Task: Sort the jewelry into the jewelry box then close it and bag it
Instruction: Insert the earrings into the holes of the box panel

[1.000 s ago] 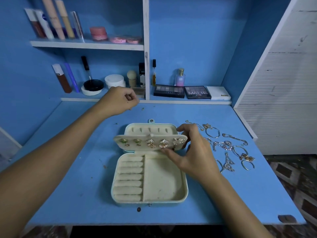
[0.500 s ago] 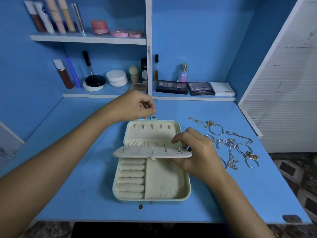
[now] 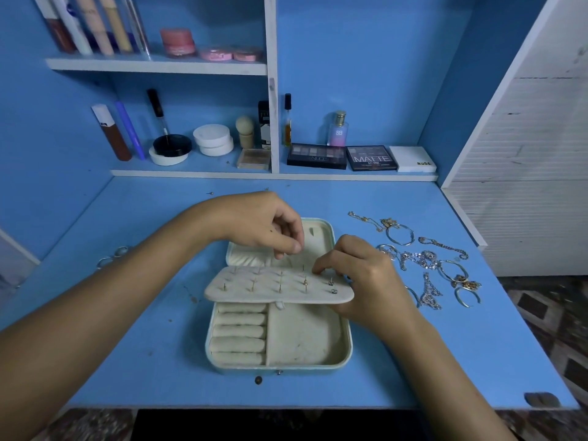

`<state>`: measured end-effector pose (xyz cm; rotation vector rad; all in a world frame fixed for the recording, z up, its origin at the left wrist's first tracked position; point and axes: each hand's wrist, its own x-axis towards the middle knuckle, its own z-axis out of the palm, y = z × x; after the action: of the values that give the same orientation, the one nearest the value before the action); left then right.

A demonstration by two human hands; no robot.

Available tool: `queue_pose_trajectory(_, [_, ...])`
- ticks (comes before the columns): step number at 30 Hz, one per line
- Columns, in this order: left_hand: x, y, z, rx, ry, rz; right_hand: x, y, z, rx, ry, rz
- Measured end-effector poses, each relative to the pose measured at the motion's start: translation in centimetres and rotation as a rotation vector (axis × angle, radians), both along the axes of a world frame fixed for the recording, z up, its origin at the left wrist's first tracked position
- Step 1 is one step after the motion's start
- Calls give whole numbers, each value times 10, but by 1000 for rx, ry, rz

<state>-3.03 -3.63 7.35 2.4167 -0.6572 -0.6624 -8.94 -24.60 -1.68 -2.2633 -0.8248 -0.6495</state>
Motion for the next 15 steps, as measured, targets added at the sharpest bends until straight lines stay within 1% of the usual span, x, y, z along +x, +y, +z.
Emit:
queue_pose_trajectory(7, [-2,-1,-1,-25,76,-42,-1,1,1,17,-5,-2])
queue_pose_trajectory(15, [-1,-3,-1,-15,85,-67,-2,2,0,36,-1,-16])
